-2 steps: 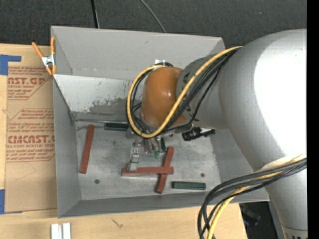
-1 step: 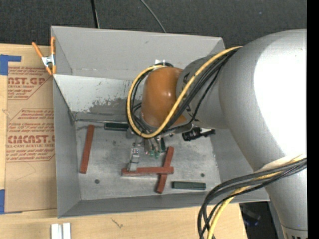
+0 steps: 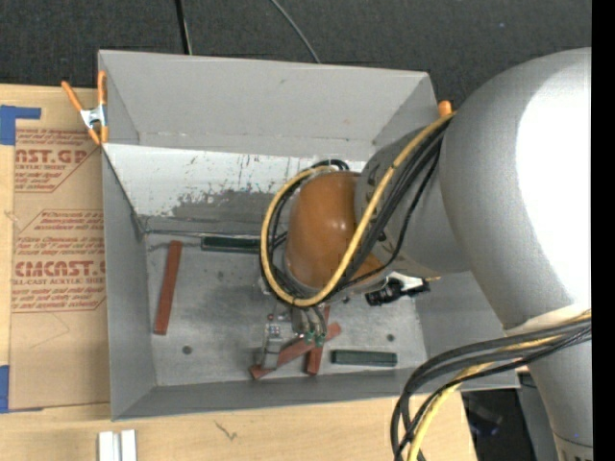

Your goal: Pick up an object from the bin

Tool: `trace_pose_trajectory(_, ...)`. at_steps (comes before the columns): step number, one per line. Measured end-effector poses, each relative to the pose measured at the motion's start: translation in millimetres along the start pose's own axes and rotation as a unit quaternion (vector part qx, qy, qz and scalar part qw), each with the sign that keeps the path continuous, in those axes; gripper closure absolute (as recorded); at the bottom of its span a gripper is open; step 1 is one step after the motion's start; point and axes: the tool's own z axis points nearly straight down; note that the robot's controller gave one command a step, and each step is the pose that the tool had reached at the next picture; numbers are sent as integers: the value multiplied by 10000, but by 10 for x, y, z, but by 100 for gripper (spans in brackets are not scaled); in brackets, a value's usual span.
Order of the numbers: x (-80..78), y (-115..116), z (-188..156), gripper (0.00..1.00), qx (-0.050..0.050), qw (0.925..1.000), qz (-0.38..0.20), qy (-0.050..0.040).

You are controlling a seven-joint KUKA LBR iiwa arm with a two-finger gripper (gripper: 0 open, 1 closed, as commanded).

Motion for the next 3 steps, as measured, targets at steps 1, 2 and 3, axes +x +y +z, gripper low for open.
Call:
trace_pose_trajectory(1,320,-36,-58,0,3,9999,-147,2)
trace_pose_trajectory(2,144,-536,-23,0,-5,9938,-1115,7)
trace_pose_trajectory(3,116,-910,-11,0,12,9897,-1434,-2)
